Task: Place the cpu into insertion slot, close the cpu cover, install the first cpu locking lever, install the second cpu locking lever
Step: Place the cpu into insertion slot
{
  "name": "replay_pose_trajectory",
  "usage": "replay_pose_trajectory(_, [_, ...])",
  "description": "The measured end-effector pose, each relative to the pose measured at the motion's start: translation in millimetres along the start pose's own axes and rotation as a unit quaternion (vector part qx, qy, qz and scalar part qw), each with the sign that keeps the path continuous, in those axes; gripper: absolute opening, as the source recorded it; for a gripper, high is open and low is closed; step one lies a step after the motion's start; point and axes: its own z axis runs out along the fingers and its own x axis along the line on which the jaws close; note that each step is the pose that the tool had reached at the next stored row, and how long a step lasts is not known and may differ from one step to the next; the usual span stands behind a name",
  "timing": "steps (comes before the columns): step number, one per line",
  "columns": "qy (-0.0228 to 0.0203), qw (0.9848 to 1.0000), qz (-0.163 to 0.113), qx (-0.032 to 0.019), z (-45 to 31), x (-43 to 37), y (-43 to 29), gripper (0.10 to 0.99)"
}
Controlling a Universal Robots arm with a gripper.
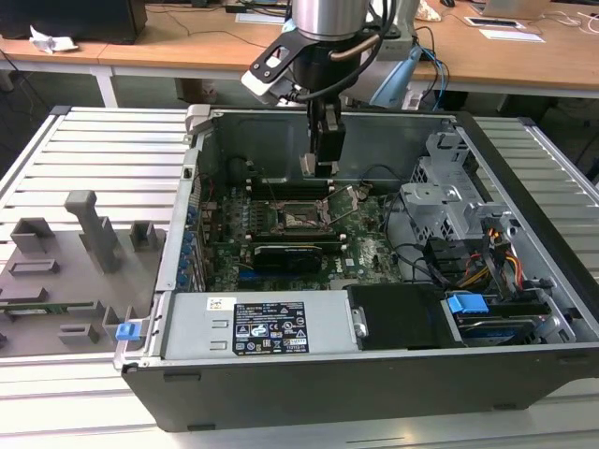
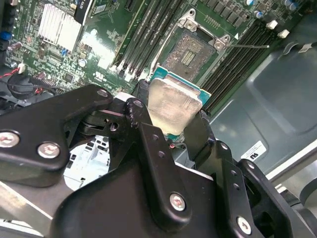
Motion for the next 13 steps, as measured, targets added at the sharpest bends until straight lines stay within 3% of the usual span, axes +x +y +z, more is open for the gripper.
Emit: replay_pose_trajectory(13, [0.0001, 1.0000, 0.000, 0.0012, 11.4, 0.2, -0.8, 0.529])
